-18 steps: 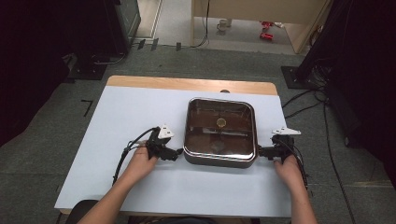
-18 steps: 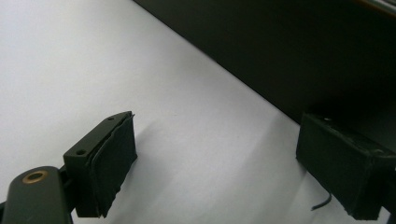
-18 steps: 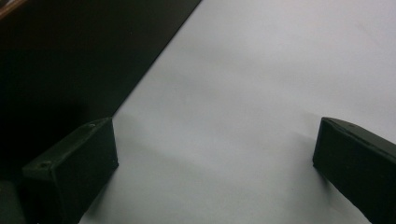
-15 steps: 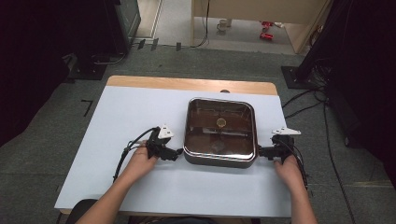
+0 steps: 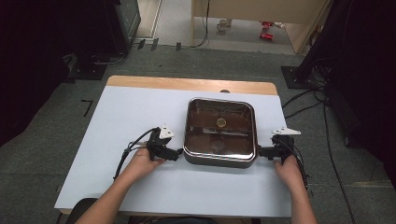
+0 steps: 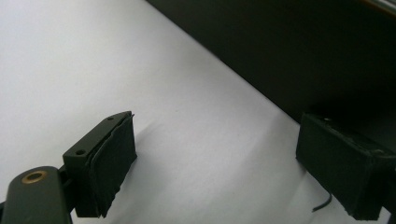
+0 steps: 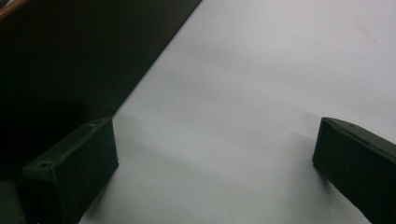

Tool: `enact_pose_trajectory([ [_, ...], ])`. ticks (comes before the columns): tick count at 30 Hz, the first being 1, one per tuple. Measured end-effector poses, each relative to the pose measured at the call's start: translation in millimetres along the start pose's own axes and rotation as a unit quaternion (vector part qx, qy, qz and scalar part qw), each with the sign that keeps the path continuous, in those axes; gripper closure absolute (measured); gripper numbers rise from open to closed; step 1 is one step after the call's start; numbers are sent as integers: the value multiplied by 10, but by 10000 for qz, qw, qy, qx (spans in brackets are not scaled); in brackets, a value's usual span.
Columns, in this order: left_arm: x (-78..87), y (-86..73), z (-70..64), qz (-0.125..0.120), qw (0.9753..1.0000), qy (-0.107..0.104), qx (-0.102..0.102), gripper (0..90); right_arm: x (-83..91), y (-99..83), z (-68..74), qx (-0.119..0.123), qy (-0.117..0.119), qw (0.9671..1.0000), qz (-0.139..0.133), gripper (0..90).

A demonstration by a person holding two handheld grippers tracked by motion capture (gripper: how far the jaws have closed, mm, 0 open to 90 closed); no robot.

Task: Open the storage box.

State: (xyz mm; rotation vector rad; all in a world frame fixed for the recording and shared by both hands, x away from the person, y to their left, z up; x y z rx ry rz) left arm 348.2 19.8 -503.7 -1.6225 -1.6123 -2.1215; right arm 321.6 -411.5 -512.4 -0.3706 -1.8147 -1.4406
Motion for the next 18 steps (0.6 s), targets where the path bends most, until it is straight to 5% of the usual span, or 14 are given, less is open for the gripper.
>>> enact_pose_trajectory([
  [10, 17, 53, 5, 265, 9996, -55, -109, 136, 0, 0, 0, -1, 0, 10000, 1, 0],
  [18, 74, 52, 6, 336, 9989, -227, -244, 267, 0, 0, -1, -2, 3, 10000, 1, 0],
])
Point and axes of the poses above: each handheld gripper's, and its own axes: x roughly backward along the jaws, y roughly out of its top, z roughly to its left, the point moved 1 cm from there along -x, roughly forward along the jaws, and after that the axes turned 7 degrees about x, right-handed, at the moved point
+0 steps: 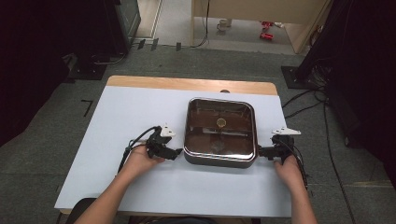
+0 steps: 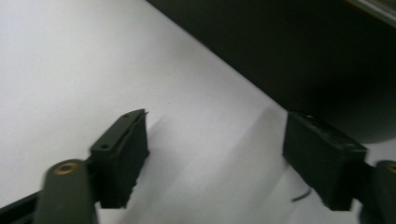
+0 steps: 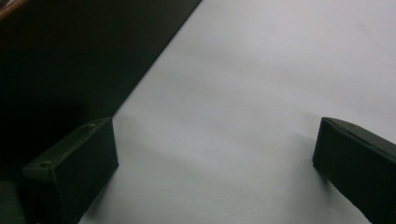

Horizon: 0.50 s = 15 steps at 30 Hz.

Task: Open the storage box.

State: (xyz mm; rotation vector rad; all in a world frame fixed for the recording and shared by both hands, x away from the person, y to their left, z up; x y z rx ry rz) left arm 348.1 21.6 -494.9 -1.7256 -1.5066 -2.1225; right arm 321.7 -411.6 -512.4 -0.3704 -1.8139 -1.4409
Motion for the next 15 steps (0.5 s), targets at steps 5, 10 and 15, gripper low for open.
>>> enact_pose_trajectory([
  [5, 28, 22, 19, 172, 9998, -58, -61, 318, 0, 0, 0, 0, 0, 10000, 0, 0],
  [10, 58, 28, 58, 234, 9996, -119, 44, 374, 0, 0, -1, -2, 3, 10000, 1, 0],
  [15, 90, 42, 128, 338, 9985, -310, 311, 367, 0, 0, -1, -2, 3, 10000, 2, 0],
])
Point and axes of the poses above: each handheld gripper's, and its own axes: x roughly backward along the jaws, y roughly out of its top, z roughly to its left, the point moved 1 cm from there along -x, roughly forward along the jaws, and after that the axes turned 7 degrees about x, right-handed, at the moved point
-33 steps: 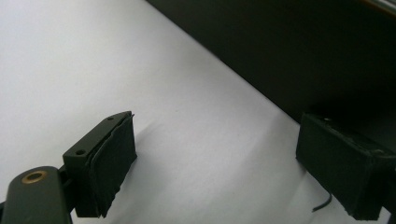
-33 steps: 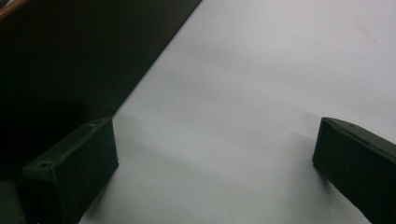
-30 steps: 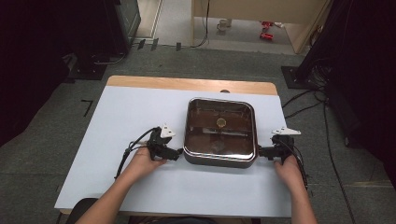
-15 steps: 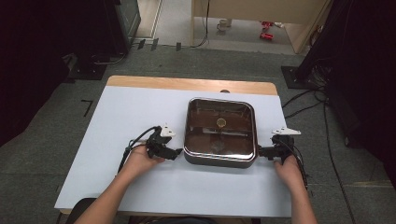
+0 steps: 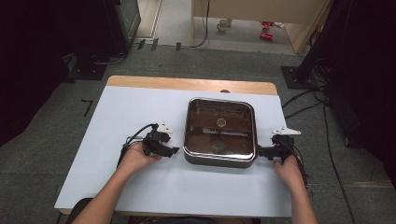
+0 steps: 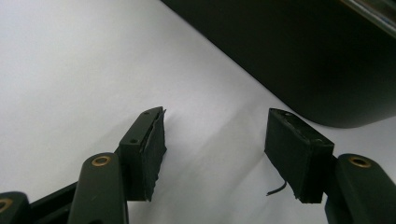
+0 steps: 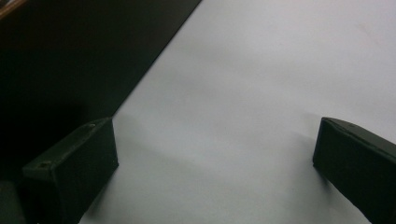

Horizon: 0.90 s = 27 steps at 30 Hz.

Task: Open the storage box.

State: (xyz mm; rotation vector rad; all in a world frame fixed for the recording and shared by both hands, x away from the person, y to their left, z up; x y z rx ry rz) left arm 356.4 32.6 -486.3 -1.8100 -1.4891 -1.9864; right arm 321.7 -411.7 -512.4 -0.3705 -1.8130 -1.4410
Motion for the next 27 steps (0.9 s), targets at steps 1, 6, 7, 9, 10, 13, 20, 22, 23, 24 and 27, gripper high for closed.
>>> enact_pose_trajectory([
  [1, 4, 2, 6, 6, 10000, 10, 48, 354, 0, 0, 0, 1, 1, 10000, 0, 0],
  [6, 45, 10, 18, -62, 10000, 29, -16, 350, 0, 0, 0, -1, 1, 10000, 0, 0],
  [7, 54, 14, 21, -91, 10000, -7, -12, 350, 0, 0, 0, -1, 1, 10000, 0, 0],
  [9, 74, 22, 28, -118, 9999, -49, 3, 350, 0, 0, 0, -2, 1, 10000, 1, 0],
  [10, 85, 25, 34, -145, 9999, -58, 10, 351, 0, 0, -1, -1, 2, 10000, 1, 0],
  [13, 114, 33, 61, -166, 9996, -132, 166, 358, 0, 0, -1, -2, 2, 10000, 1, 0],
  [20, 222, 100, 110, -195, 9994, -167, 214, 355, -1, 0, -1, -1, 2, 10000, 1, 0],
  [22, 268, 130, 113, -308, 9992, -151, 202, 355, 0, 0, 0, -2, 1, 10000, 1, 0],
  [23, 290, 141, 115, -375, 9988, -179, 252, 355, 0, 0, 0, -1, 0, 10000, 1, 0],
  [24, 311, 150, 119, -399, 9985, -233, 288, 358, 0, 0, 1, -1, -2, 10000, 0, 0],
  [27, 370, 180, 113, -446, 9976, -478, 220, 347, 0, 0, 1, 3, -5, 10000, -2, 0],
])
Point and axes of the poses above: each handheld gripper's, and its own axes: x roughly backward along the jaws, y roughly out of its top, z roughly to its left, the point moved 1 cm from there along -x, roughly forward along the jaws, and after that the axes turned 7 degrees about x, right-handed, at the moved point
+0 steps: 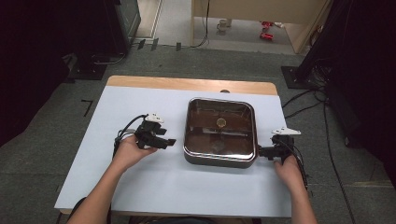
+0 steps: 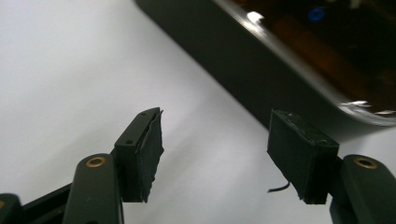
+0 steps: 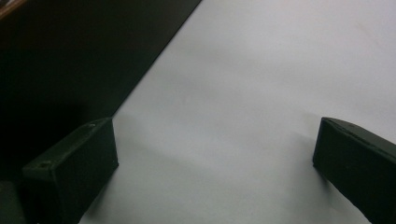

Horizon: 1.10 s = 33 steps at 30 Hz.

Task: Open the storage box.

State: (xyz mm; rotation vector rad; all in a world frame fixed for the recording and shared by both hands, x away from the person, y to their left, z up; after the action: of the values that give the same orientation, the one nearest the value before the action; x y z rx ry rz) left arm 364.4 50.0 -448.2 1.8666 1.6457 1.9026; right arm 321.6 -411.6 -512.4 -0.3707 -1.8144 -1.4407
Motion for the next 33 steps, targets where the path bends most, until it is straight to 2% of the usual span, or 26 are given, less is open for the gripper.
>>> enact_pose_trajectory([
  [2, 29, 32, -7, -52, 10000, 5, -80, 344, 0, 0, 1, 0, -3, 10000, -2, 0],
  [10, 123, 145, -20, -285, 9994, 158, -124, 348, 1, -1, 1, 0, -6, 10000, -3, 0],
  [15, 178, 253, -67, -407, 9990, 102, -164, 354, 1, -1, 1, 0, -7, 10000, -3, 0],
  [23, 185, 320, -147, -599, 9981, -44, -140, 357, 1, -1, 1, 1, -6, 10000, -5, 0],
  [27, 187, 355, -172, -729, 9972, -50, -135, 369, 1, -1, 1, -2, -6, 10000, -2, 0],
  [33, 129, 397, -213, -762, 9969, -157, -101, 394, 1, -1, 1, -2, -6, 10000, -4, 0],
])
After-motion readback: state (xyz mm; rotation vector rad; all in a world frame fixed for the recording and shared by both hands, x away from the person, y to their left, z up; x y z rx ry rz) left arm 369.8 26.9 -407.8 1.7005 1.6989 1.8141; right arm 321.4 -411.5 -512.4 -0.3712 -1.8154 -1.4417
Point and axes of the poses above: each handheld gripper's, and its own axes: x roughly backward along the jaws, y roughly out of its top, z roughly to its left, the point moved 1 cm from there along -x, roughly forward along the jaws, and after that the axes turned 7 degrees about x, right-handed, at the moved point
